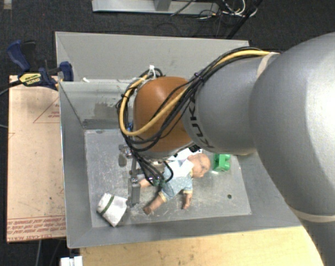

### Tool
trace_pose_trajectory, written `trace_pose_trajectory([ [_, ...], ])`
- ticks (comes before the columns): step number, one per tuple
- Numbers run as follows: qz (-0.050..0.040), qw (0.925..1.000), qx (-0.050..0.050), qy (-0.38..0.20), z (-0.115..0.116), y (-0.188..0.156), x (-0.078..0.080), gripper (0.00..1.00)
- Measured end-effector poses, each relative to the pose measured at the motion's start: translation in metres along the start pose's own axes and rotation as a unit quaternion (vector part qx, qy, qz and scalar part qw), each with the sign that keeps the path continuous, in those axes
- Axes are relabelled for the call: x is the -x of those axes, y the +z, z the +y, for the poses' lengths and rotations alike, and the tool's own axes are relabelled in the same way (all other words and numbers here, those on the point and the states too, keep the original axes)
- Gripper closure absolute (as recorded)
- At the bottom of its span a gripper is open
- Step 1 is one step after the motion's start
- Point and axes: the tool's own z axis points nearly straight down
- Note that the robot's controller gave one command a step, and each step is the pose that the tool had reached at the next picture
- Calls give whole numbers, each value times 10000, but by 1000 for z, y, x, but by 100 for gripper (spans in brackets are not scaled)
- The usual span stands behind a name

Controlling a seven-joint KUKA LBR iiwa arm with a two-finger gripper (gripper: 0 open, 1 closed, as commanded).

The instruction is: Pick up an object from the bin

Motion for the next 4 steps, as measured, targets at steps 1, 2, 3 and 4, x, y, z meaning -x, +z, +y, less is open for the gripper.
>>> trace_pose_trajectory([
  [1, 13, 9999, 8, -155, 3, 44, -15, 0],
  [2, 15, 9963, 2, -859, 22, 55, -11, 0],
  [3, 10, 9908, 13, -1353, 32, 53, -19, 0],
  [4, 1, 9612, 15, -2760, 57, 52, -18, 100],
])
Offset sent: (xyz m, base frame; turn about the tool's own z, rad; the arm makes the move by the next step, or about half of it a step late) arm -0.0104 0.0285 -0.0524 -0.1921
